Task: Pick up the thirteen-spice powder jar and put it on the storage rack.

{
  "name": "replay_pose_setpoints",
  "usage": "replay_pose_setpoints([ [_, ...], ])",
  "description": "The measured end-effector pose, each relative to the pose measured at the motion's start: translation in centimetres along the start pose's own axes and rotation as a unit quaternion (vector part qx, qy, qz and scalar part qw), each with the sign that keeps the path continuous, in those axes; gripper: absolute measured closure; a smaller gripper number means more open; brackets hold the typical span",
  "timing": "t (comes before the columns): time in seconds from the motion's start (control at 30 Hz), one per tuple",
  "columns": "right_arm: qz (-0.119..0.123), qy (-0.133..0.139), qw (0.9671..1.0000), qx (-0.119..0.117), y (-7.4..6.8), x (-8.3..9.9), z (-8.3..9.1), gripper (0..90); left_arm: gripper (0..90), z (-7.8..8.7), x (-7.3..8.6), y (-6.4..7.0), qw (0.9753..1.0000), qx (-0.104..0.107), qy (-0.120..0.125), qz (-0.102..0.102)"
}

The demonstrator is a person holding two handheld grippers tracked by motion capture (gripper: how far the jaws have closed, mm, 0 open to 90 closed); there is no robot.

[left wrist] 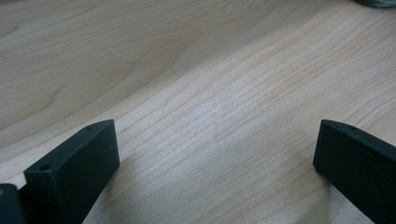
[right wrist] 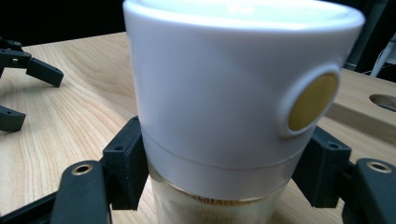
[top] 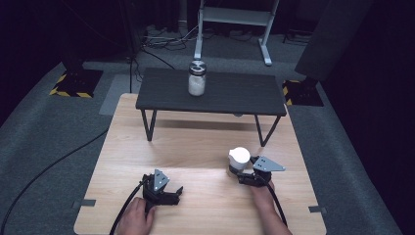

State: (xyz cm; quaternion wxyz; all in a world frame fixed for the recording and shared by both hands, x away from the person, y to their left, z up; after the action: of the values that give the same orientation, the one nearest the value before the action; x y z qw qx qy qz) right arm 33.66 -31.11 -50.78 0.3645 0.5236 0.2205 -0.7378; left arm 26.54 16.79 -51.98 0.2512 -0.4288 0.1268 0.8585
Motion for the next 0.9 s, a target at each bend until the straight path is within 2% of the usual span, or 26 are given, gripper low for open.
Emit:
replay_pose_setpoints([
  [0.2, 0.011, -0.013, 0.9998, 0.009, -0.6, -0.8, 0.3, 29.9, 0.3, 0.0, 0.0, 0.0, 1.0, 0.0, 0.0, 0.0],
  [0.4, 0.0, 0.005, 0.9998, 0.019, -0.9, -2.8, 0.9, 29.9, 0.3, 0.0, 0.0, 0.0, 1.0, 0.0, 0.0, 0.0],
  [0.6, -0.016, 0.032, 0.9985, 0.041, -0.7, -6.4, 1.7, 30.0, 0.3, 0.0, 0.0, 0.0, 1.0, 0.0, 0.0, -0.001],
  [0.9, -0.007, 0.047, 0.9959, 0.077, -0.1, -13.1, 1.9, 30.0, 0.3, 0.0, 0.0, 0.0, 1.0, 0.0, -0.001, -0.001],
])
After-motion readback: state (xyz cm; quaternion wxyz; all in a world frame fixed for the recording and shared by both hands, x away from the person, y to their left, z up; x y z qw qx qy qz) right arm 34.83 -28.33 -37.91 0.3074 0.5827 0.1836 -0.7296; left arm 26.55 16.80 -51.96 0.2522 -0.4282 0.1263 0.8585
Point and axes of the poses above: each handheld gripper's, and its own axes: z roughly backward along the jaws, x roughly out of its underside, y roughly to its right, the point moved 5 cm from there along -z, roughly forward along the jaws, and after that the axes turned 4 degrees about -y, right-handed, at the moved point
